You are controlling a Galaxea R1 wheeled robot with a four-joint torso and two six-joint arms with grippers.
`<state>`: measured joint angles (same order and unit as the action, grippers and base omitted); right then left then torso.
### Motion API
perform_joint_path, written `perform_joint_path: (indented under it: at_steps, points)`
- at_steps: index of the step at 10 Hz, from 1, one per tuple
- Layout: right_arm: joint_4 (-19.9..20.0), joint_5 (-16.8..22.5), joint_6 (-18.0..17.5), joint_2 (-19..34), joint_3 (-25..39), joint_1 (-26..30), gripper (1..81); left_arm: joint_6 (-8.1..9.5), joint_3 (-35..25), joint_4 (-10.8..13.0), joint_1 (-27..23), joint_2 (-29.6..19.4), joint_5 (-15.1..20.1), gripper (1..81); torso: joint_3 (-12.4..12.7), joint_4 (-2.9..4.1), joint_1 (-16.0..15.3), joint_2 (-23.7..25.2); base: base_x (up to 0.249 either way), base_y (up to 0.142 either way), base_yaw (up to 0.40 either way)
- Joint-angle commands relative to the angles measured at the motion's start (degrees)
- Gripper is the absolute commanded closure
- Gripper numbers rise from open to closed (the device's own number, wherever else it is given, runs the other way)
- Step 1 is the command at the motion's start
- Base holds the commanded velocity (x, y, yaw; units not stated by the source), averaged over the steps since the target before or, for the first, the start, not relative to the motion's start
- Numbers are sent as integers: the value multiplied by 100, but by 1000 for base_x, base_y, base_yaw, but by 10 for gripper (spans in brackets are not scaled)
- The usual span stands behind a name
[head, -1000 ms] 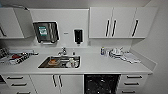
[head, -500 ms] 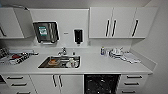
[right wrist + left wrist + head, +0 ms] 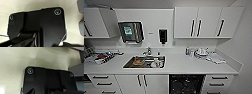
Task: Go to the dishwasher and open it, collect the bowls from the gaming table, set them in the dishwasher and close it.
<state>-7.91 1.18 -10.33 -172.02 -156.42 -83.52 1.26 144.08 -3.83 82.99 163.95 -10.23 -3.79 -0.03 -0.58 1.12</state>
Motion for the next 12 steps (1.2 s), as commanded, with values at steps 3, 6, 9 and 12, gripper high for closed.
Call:
perform_joint_path:
  at_steps: [3, 6, 9, 12]
  points:
    - [-35, 268, 13, 43, -2, 322, 10, -38, -20, 75, -262, -73, 267, 10, 0, 0, -2, -2, 0, 0, 298]
    - [-26, 268, 13, 43, -28, 348, 10, -38, -20, 66, -261, -73, 258, 10, 0, 0, -2, -5, 0, 0, 331]
    - [-35, 260, 4, 60, -37, 348, 10, -38, -20, 75, -262, -73, 258, 10, 0, 0, 0, -5, 0, 0, 349]
    - [-104, 268, 39, 78, -54, 366, 10, -38, -20, 92, -305, -73, 258, 10, 0, 0, 0, -5, 0, 0, 351]
